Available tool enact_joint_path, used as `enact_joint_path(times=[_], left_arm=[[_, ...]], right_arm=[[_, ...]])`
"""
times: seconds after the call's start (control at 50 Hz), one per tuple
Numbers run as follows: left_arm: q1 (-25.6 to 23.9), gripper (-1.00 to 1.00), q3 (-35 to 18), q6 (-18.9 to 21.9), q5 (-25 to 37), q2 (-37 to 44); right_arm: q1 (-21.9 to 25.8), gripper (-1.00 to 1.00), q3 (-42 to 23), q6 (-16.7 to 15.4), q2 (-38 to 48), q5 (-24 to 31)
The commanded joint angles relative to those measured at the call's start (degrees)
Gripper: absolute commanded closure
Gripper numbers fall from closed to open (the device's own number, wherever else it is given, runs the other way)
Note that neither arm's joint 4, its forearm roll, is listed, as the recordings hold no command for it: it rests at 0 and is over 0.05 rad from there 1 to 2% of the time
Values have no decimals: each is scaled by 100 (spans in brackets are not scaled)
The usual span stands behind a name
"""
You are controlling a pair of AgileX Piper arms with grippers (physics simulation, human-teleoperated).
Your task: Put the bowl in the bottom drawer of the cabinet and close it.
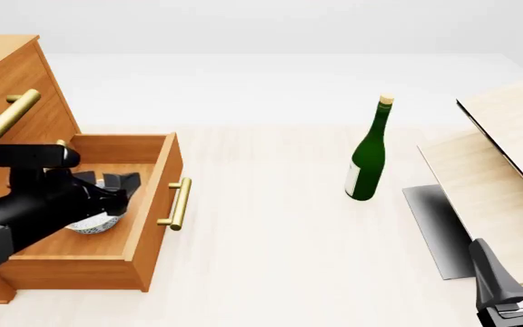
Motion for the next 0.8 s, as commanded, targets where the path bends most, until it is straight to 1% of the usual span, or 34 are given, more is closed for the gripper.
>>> enact_joint_path(times=[0.02,0.16,0.24,0.3,0.4,0.42,0.5,0.6,0.62,0.8], left_arm=[[74,-100,11,-62,-24,10],[-67,-100,4,-53,-35,48],[-67,-100,4,-53,-35,48],[-258,-100,-30,-36,-18,115],[-400,-100,-51,-23,7,136],[-507,-100,-78,-90,32,148],[-666,-100,-141,-214,97,195],[-774,-100,-173,-132,148,265],[-859,-100,-212,-137,186,355],[-1018,-100,-354,-15,428,511]], right_arm=[[-1,-100,1,-1,-1,0],[-1,-100,1,0,-1,-1],[-1,-100,1,0,-1,-1],[-1,-100,1,0,-1,0],[0,-100,1,0,-1,1],[-1,-100,1,0,-1,0],[-1,-100,1,0,-1,0],[1,-100,0,1,-1,0],[-1,-100,1,0,-1,0],[-1,-100,1,-1,-1,-1]])
